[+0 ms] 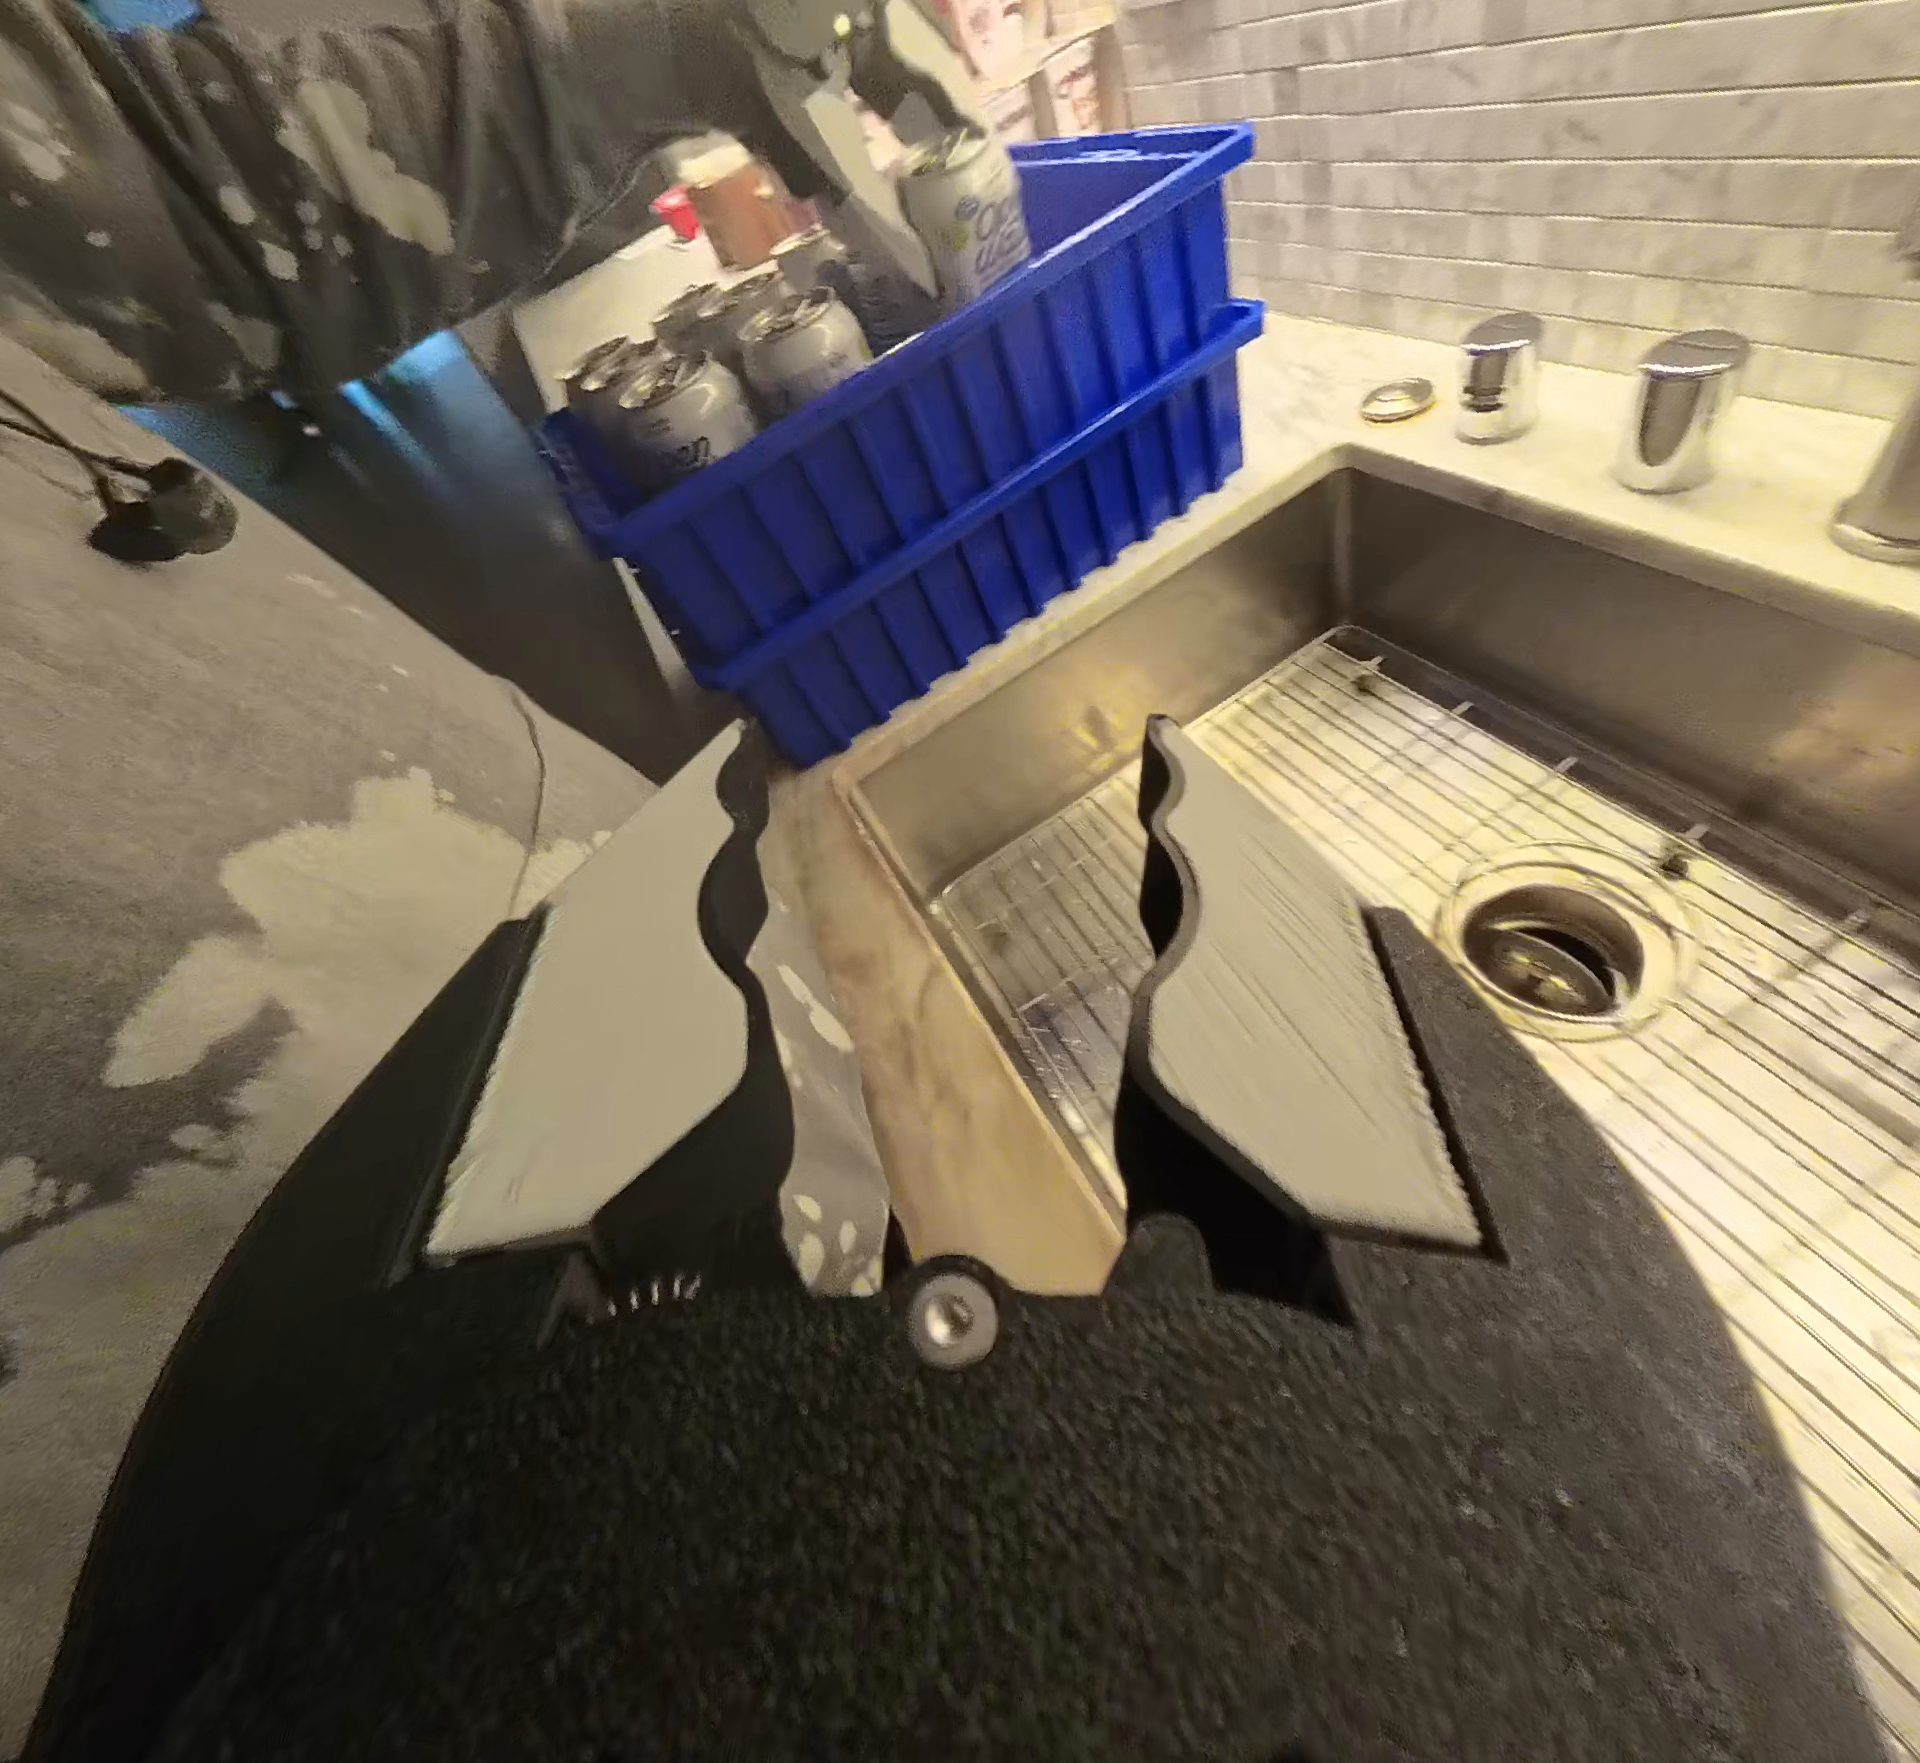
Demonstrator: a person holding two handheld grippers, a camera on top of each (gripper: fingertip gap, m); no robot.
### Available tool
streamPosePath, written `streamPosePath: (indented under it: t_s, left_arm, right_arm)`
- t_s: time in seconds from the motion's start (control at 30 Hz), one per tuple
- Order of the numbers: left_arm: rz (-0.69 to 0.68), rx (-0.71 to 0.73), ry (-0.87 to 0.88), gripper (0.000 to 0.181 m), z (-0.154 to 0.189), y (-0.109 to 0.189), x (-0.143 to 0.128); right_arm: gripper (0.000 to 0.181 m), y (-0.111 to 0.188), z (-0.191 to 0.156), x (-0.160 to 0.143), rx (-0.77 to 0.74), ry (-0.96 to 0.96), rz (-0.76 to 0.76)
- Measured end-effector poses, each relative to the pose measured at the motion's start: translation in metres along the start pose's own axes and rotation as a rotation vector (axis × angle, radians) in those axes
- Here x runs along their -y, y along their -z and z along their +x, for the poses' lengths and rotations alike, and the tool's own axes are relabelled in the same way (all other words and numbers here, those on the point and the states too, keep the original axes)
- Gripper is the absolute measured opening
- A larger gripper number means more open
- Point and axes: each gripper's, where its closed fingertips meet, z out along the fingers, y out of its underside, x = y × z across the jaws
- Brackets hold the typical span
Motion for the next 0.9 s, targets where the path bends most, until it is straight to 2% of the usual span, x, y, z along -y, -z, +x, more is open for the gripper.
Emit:
streamPosePath:
  t_s: [0.13, 0.17, 0.23, 0.37, 0.43, 0.5, 0.63, 0.77, 0.9]
  left_arm:
    - [-0.064, -0.017, -0.016, 0.075, 0.003, -0.022, -0.013]
    - [-0.081, -0.009, -0.012, 0.082, 0.002, -0.026, -0.017]
    - [-0.071, -0.009, -0.001, 0.082, 0.002, -0.026, -0.017]
    - [-0.055, 0.016, 0.024, 0.082, -0.001, -0.023, -0.015]
    - [-0.007, 0.046, 0.061, 0.092, -0.005, -0.016, -0.009]
    - [0.057, 0.101, 0.085, 0.100, -0.008, -0.004, -0.001]
    - [0.263, 0.217, 0.170, 0.098, -0.005, 0.038, 0.025]
    - [0.512, 0.303, 0.274, 0.096, 0.017, 0.091, 0.059]
    - [0.762, 0.372, 0.421, 0.092, 0.054, 0.140, 0.088]
  right_arm:
    - [0.077, 0.010, 0.019, -0.003, -0.135, 0.021, -0.018]
    - [0.079, 0.012, 0.023, -0.006, -0.168, 0.026, -0.030]
    - [0.080, 0.015, 0.032, -0.009, -0.233, 0.044, -0.043]
    - [0.080, 0.018, 0.036, -0.016, -0.270, 0.046, -0.053]
    - [0.080, 0.021, 0.038, -0.021, -0.282, 0.041, -0.066]
    - [0.080, 0.024, 0.039, -0.025, -0.303, 0.039, -0.077]
    - [0.081, 0.040, 0.049, -0.026, -0.402, 0.040, -0.059]
    - [0.082, 0.067, 0.067, -0.022, -0.539, 0.024, 0.011]
    - [0.082, 0.107, 0.088, -0.018, -0.679, -0.013, 0.140]
